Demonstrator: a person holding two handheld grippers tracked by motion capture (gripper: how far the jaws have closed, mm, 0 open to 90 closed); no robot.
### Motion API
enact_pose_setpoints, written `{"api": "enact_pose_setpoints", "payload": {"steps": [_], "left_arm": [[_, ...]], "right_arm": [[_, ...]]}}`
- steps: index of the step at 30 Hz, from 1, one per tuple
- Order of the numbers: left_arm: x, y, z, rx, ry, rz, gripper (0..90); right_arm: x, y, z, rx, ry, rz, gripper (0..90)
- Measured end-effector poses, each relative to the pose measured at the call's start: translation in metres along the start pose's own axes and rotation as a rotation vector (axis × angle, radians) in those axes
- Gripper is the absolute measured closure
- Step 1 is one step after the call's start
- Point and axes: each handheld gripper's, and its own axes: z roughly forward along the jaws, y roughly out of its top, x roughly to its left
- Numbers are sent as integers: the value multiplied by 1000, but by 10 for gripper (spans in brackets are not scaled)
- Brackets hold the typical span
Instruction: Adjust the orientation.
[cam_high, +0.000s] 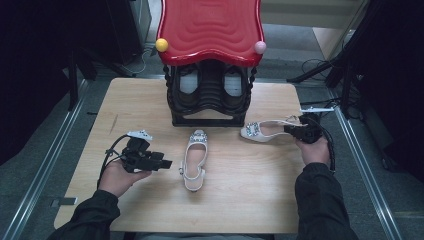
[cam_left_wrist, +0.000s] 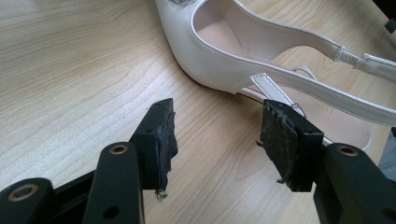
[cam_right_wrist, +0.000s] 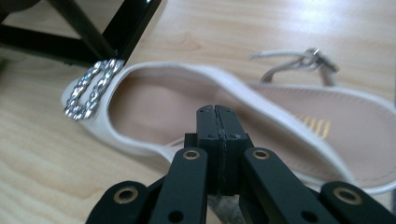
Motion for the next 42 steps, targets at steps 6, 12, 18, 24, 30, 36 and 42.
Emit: {"api": "enact_pose_setpoints", "payload": {"steps": [6,12,18,24,30,36,42], "left_arm": [[0,3,0,-1,-2,13,454],[1,7,0,-5,-8,16,453],[0,10,2,-4,-9,23,454],[0,12,4,-5,-16,33,453],[1,13,4,-7,-18,35,453],[0,13,4,-4,-15,37,452],[1,13,4,-5,-17,34,452]], "right_arm": [[9,-5,-3,14,29,2,900],[16,-10,-3,21,63,3,900],[21,-14,-1,27,121,45,900],[25,-14,-2,14,106,39,900],[20,-11,-19,-62,81,36,879],[22,-11,-29,-84,94,3,829],[26,-13,-22,-52,109,-12,805]]}}
